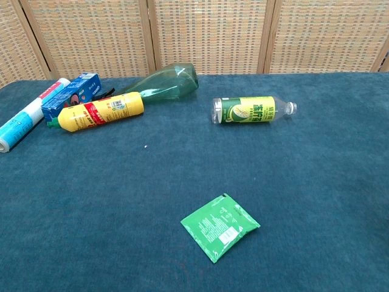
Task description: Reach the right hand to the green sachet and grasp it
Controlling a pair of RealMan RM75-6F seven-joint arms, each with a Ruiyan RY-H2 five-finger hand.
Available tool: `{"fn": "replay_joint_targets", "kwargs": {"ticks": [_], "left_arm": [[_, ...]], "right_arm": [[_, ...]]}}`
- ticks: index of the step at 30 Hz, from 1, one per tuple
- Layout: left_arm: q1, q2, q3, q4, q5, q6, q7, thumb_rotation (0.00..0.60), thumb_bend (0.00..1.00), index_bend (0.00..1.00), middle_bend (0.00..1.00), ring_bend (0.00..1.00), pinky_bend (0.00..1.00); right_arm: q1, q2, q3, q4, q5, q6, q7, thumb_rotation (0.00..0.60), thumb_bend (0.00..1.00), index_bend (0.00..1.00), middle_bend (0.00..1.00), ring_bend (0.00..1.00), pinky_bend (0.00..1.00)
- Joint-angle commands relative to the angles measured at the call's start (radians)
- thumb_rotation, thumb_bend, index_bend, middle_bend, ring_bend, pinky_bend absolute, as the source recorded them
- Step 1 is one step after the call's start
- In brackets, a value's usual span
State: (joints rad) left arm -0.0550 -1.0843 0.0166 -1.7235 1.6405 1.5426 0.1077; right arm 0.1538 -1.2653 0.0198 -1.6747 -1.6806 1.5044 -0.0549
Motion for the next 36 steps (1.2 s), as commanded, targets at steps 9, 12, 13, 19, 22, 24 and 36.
{"fn": "replay_joint_targets", "kwargs": {"ticks": [9,12,13,19,22,24,36], "left_arm": [[0.004,0.001,0.005,-0.003,0.006,0.005,0.006,0.590,0.10,0.00,0.00,0.00,0.01],[0.003,0.001,0.003,-0.004,0.007,0.005,0.004,0.590,0.10,0.00,0.00,0.00,0.01],[0.001,0.001,0.002,-0.003,0.006,0.003,0.003,0.590,0.10,0.00,0.00,0.00,0.01],[-0.002,-0.001,0.003,0.001,-0.001,-0.008,0.002,0.592,0.10,0.00,0.00,0.00,0.01],[-0.001,-0.001,0.005,-0.002,0.003,-0.006,0.006,0.592,0.10,0.00,0.00,0.00,0.01],[-0.001,0.000,0.006,-0.004,0.005,-0.005,0.008,0.591,0.10,0.00,0.00,0.00,0.01],[0.002,0.007,0.002,-0.008,0.000,0.003,-0.005,0.590,0.10,0.00,0.00,0.00,0.01]], "right_arm": [[0.001,0.003,-0.001,-0.001,0.000,-0.001,0.010,0.600,0.13,0.00,0.00,0.00,0.00],[0.001,0.003,-0.001,-0.002,-0.002,-0.002,0.009,0.600,0.13,0.00,0.00,0.00,0.00],[0.001,0.002,-0.001,-0.002,-0.001,-0.002,0.008,0.600,0.13,0.00,0.00,0.00,0.00],[0.003,0.002,0.000,-0.001,0.003,-0.006,0.012,0.600,0.13,0.00,0.00,0.00,0.00],[0.003,0.005,-0.002,0.001,-0.003,-0.003,0.018,0.600,0.13,0.00,0.00,0.00,0.00],[0.003,0.006,-0.002,0.001,-0.004,-0.001,0.023,0.600,0.13,0.00,0.00,0.00,0.00],[0.010,0.001,-0.009,0.008,-0.014,-0.014,0.025,0.600,0.13,0.00,0.00,0.00,0.00]]}}
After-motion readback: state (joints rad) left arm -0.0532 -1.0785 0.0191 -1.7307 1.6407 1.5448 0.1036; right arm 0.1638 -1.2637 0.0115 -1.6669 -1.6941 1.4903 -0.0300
